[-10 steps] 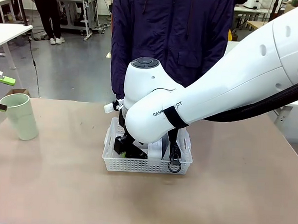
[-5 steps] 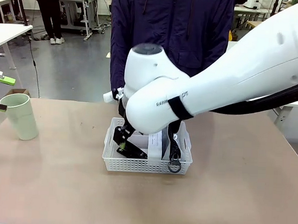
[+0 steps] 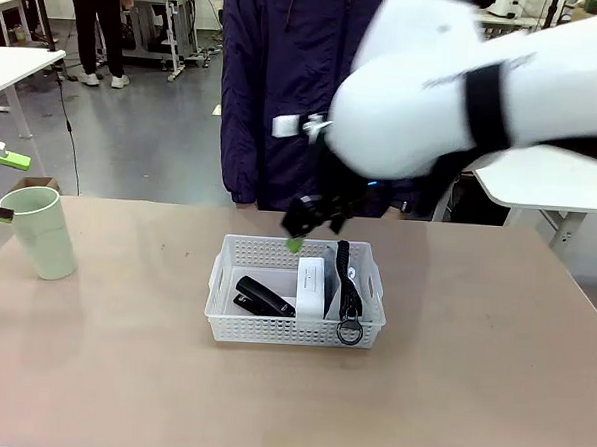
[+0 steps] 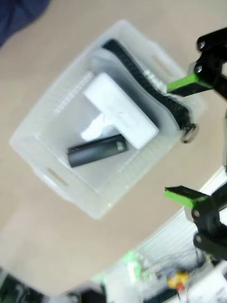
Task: Efficiently arrange items inside the basket to fit them all.
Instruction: Pick up the Stapler and place it inside the Organizing basket.
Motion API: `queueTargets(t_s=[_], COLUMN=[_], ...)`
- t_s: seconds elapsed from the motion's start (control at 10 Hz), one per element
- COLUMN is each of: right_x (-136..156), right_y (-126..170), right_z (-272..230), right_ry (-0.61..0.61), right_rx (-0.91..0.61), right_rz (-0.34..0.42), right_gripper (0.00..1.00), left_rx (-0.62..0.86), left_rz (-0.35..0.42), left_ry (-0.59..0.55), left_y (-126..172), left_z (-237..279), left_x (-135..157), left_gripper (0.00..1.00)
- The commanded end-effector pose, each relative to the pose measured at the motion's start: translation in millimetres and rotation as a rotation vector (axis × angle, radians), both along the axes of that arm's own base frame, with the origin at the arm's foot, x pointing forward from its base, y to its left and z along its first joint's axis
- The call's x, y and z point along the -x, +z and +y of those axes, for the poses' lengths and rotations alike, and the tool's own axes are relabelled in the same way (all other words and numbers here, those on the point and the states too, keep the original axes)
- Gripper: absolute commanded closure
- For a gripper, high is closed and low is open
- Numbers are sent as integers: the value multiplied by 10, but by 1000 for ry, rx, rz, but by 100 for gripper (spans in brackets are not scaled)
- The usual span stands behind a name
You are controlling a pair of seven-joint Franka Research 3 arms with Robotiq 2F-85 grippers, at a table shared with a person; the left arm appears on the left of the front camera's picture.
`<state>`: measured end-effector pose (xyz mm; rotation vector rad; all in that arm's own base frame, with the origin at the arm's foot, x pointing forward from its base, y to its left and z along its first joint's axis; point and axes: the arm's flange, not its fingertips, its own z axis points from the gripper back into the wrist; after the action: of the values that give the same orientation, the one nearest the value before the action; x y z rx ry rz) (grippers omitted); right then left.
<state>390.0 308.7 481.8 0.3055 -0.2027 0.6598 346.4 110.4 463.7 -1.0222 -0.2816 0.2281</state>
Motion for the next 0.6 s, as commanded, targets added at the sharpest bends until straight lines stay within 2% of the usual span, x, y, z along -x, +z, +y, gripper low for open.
queueTargets(t_s=[0.0,0.1,0.3,0.4,0.5], right_x=[78,117,224,238,292], right_y=[20,8,-105,-265,-420], right_z=[-901,-1288,-2049,-2507,-2856], right_ry=[-70,-126,-162,-232,-374], right_rx=[-156,-249,-449,-608,-722], right_rz=[109,121,198,261,326], right_gripper=[0,0,0,0,0], left_rx=[-4,-4,-4,-4,-4], left_rz=[13,13,13,13,13], left_ry=[-8,-8,-8,-8,-8], left_y=[15,15,15,15,15], left_z=[-2,-2,-2,-2,-2], left_x=[32,32,32,32,32], left_gripper=[0,0,0,0,0])
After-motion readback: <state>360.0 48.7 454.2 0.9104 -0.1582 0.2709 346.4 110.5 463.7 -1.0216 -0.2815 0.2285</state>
